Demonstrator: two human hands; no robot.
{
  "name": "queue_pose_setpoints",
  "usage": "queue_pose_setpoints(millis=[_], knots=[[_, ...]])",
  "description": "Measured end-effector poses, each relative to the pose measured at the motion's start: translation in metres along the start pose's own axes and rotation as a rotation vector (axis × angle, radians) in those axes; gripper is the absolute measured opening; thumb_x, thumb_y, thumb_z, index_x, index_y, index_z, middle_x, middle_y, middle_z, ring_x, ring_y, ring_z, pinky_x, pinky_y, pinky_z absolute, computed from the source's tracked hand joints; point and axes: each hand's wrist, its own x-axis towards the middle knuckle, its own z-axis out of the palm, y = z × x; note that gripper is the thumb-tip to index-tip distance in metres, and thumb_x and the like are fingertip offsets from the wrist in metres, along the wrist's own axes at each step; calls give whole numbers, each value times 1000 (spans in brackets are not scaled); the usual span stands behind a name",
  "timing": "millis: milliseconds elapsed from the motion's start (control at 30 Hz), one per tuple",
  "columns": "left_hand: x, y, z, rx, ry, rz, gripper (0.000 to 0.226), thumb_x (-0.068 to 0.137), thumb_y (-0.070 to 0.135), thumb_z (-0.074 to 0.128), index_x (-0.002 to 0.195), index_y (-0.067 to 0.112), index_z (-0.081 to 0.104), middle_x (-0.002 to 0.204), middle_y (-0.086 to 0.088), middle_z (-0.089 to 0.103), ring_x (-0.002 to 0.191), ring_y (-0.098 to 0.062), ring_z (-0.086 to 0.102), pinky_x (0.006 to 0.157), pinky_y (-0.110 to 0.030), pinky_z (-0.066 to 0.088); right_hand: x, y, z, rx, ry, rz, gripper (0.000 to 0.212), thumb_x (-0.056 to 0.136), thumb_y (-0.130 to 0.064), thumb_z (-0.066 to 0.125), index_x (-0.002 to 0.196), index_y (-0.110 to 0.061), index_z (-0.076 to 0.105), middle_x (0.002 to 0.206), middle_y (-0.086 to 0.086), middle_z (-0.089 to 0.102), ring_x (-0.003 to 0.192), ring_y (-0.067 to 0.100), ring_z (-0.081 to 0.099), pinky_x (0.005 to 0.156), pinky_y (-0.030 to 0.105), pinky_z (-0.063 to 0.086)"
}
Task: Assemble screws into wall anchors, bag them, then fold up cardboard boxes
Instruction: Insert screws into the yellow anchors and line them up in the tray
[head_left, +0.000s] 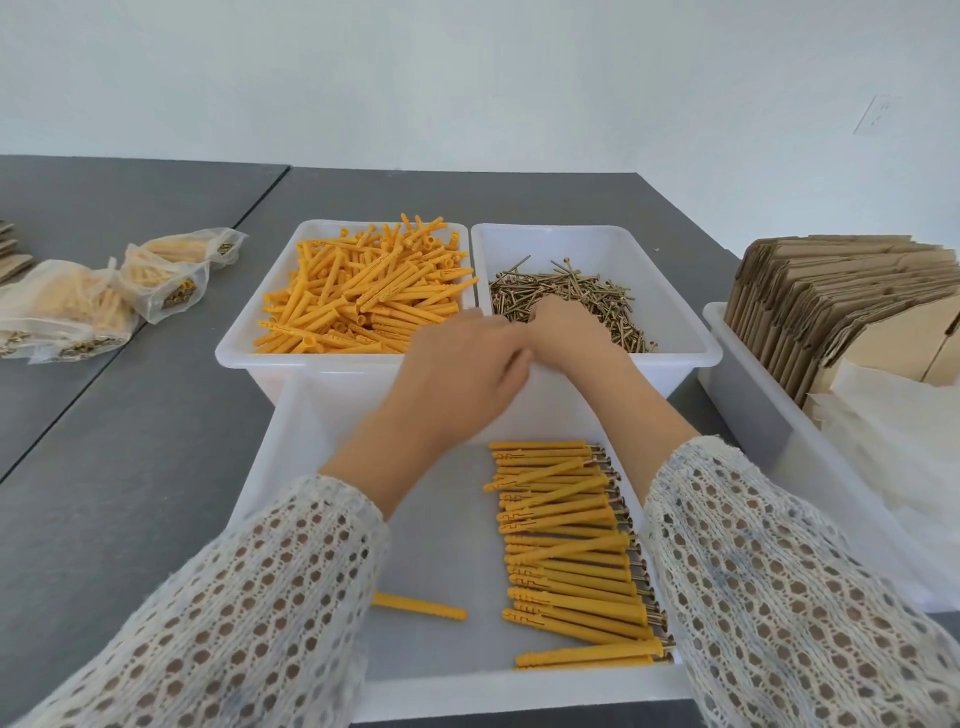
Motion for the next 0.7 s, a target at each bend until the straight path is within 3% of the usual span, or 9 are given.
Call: queue_pose_setpoints(millis=[167,300,400,500,600,700], knots=[[-2,-31,4,121,170,-213,26,97,26,44,79,16,60,78,3,55,76,-19,49,50,-28,31,-3,1,-1,-87,-50,27,26,95,-35,40,89,-13,53,82,1,53,83,25,54,76,36,42],[-2,-56,1,177,188,-406,19,95,26,48,97,14,63,98,-5,57,91,-28,52,73,-39,38,-2,0,-4,-84,-158,7,26,96,-35,40,96,-12,52,95,5,55,92,27,54,89,40,46],[-3,-63,3,119,77,-572,25,91,29,51,113,17,57,114,-8,55,107,-32,50,84,-43,39,0,0,-6,-2,-220,-29,19,93,-24,45,78,-13,49,81,3,51,79,24,48,72,33,41],[-2,-66,6,32,-47,-624,35,92,33,49,124,20,51,121,-6,57,116,-32,51,93,-46,41,0,-1,-8,56,-243,-37,18,92,-16,47,77,-9,52,72,3,48,66,20,44,62,29,36],[0,-70,5,-33,-155,-602,36,94,36,47,127,24,54,118,1,64,110,-27,57,94,-46,45,-1,0,-8,90,-210,-36,29,88,-9,46,62,-14,34,60,1,34,54,18,30,52,29,25],[0,-70,2,-54,-191,-559,28,95,38,47,117,29,63,107,7,66,98,-21,59,88,-44,50,-1,0,-7,106,-198,-22,28,86,-3,43,61,-13,32,60,2,31,53,18,27,52,29,23]])
